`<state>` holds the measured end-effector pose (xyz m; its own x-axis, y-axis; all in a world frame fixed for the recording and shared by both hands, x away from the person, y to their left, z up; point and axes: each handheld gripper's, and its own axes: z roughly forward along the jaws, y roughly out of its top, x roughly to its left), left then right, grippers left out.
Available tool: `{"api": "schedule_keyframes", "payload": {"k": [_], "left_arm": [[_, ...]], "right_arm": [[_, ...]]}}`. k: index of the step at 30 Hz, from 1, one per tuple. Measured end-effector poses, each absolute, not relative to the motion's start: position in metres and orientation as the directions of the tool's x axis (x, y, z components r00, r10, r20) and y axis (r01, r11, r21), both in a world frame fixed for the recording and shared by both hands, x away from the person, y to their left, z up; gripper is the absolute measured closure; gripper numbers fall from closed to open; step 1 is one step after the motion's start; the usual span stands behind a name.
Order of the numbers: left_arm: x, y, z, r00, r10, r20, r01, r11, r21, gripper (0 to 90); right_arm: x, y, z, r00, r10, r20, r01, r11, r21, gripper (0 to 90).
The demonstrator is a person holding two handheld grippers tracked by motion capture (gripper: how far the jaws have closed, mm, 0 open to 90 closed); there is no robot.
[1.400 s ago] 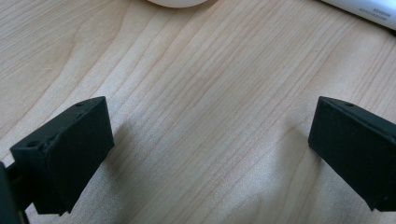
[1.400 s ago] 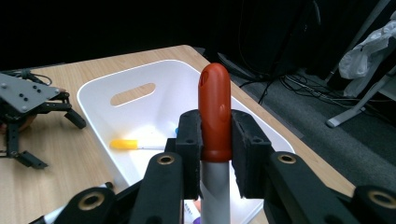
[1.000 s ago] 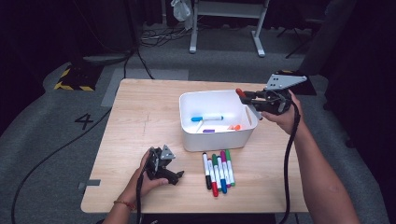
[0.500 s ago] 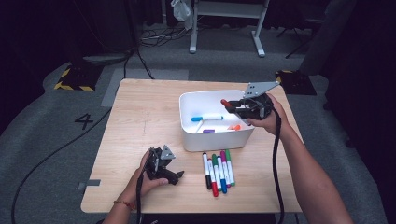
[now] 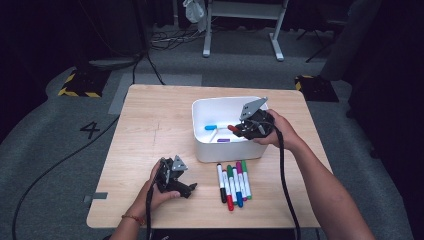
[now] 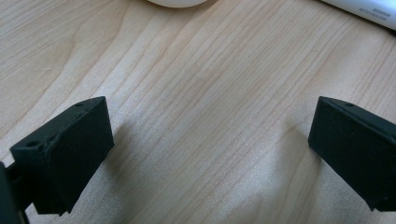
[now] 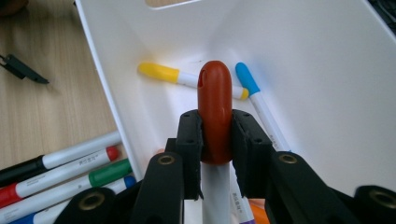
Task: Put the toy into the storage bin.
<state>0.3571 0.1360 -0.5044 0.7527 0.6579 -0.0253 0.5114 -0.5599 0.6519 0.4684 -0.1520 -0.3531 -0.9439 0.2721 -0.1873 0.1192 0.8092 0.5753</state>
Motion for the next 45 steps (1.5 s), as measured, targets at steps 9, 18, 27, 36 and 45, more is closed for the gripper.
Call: {"api": "schedule_keyframes", "payload": {"k": [9,18,27,36,45], "left_arm": [[0.357,0.136,-0.504,0.753,0.658,-0.025,0.511,-0.560,0.652,0.0],[0.357,0.136,-0.504,0.753,0.658,-0.026,0.511,-0.560,0.652,0.0],[0.357,0.136,-0.504,0.753,0.658,-0.026,0.512,-0.559,0.652,0.0],[0.357,0.136,-0.504,0.753,0.658,-0.026,0.512,-0.559,0.652,0.0],[0.357,0.136,-0.505,0.752,0.659,-0.026,0.512,-0.558,0.653,0.0]], "right_arm": [[0.471,-0.149,-0.358,-0.942,0.292,-0.166,0.144,0.797,0.587,67.5],[0.469,-0.154,-0.355,-0.932,0.326,-0.156,0.155,0.749,0.644,60.5],[0.458,-0.176,-0.339,-0.898,0.416,-0.144,0.180,0.646,0.742,50.7],[0.420,-0.220,-0.319,-0.861,0.491,-0.131,0.179,0.534,0.826,46.2],[0.372,-0.249,-0.337,-0.852,0.507,-0.133,0.167,0.504,0.848,40.5]]}}
